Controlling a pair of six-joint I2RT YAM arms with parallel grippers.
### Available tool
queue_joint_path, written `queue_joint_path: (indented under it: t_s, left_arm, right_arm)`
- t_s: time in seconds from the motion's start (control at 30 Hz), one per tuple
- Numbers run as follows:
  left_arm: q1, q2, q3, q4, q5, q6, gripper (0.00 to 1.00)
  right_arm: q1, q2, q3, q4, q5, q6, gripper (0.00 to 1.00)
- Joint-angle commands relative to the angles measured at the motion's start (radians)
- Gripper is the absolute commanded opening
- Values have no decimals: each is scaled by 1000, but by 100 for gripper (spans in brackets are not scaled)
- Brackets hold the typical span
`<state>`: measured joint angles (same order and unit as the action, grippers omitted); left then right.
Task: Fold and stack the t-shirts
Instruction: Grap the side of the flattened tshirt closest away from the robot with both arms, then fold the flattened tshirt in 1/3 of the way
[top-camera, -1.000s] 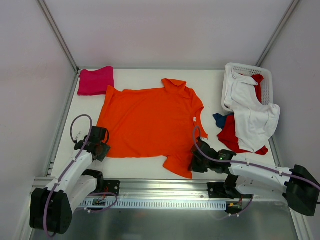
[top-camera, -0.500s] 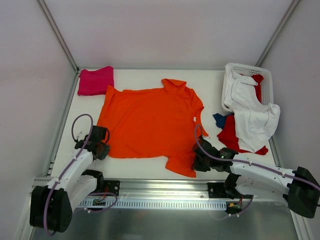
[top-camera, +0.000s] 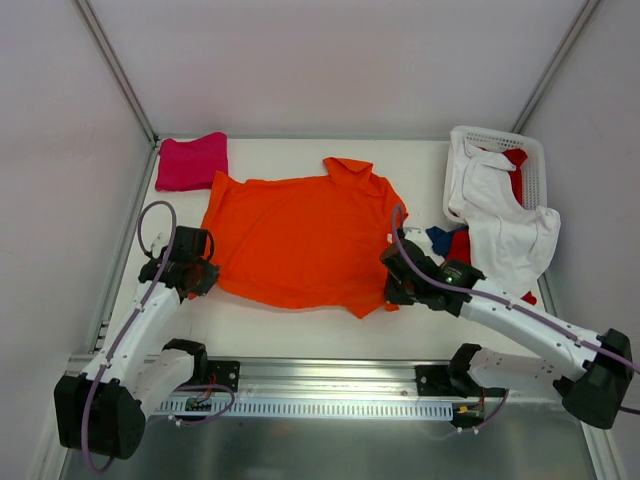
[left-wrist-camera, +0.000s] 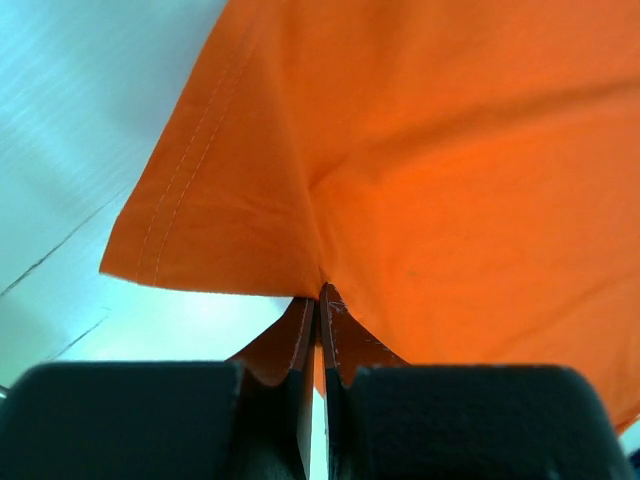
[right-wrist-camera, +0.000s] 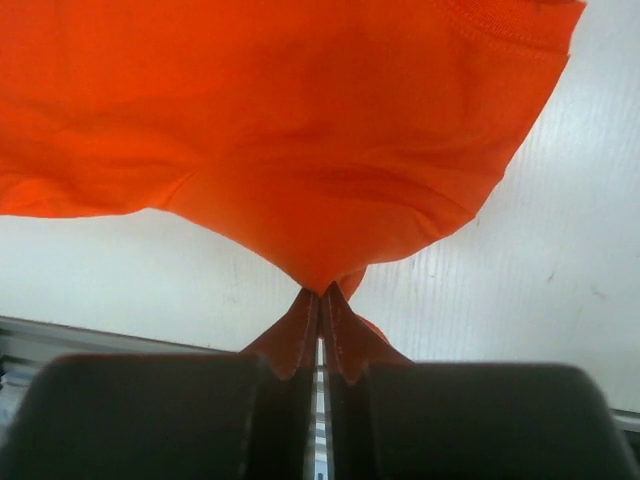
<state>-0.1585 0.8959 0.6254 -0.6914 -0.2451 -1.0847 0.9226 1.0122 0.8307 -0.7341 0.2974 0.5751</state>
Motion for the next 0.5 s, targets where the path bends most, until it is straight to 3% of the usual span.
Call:
queue_joint_path:
  t_s: [0.0, 0.23, 0.47]
  left_arm:
    - [-9, 81, 107, -17, -40, 16, 0]
    - [-10, 308, 276, 1, -95, 12, 0]
    - [-6, 511, 402, 38, -111, 29, 0]
  right_arm:
    - [-46, 92, 94, -41, 32, -113, 0]
    - [-178, 242, 214, 42, 8, -247, 0]
    - [-264, 498, 355, 116, 17, -334, 0]
